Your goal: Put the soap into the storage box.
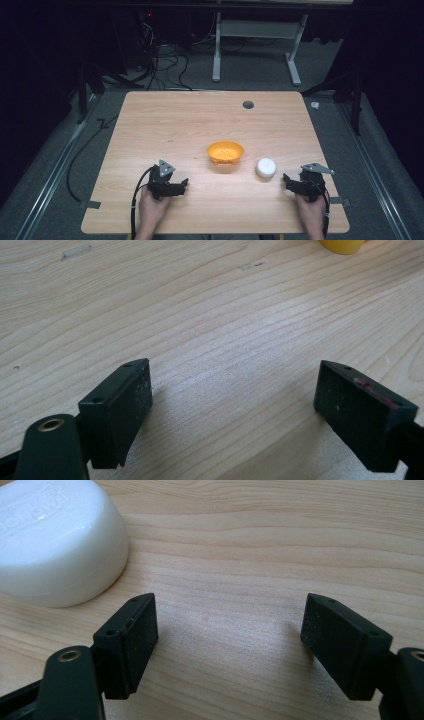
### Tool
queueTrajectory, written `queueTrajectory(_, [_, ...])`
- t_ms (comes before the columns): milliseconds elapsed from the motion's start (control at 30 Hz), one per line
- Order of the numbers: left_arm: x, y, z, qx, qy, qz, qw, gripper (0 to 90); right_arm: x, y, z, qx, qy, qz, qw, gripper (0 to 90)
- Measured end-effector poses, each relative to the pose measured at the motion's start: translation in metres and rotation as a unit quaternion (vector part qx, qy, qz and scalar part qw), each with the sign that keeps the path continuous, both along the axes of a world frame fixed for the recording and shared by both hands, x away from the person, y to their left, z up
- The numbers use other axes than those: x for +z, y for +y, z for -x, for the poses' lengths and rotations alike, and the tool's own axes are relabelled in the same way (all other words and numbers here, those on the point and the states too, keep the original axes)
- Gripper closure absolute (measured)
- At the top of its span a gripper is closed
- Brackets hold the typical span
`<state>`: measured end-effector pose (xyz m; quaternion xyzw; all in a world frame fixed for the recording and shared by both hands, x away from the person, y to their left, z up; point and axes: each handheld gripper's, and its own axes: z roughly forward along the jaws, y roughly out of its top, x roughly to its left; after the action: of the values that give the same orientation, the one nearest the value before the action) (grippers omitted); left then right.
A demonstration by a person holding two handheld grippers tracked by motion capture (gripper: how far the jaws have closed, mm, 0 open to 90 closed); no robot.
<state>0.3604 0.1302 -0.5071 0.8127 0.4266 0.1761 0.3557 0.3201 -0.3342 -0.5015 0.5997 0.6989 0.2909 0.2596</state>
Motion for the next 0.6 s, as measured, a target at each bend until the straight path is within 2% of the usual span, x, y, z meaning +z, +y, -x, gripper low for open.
queueTrajectory(600, [0.0,-0.0001,0.0002,0.002,0.0,0.0,1.0,16.1,0.0002,-0.0001,-0.0001,0.002,0.001,0.001,1.0,23.6])
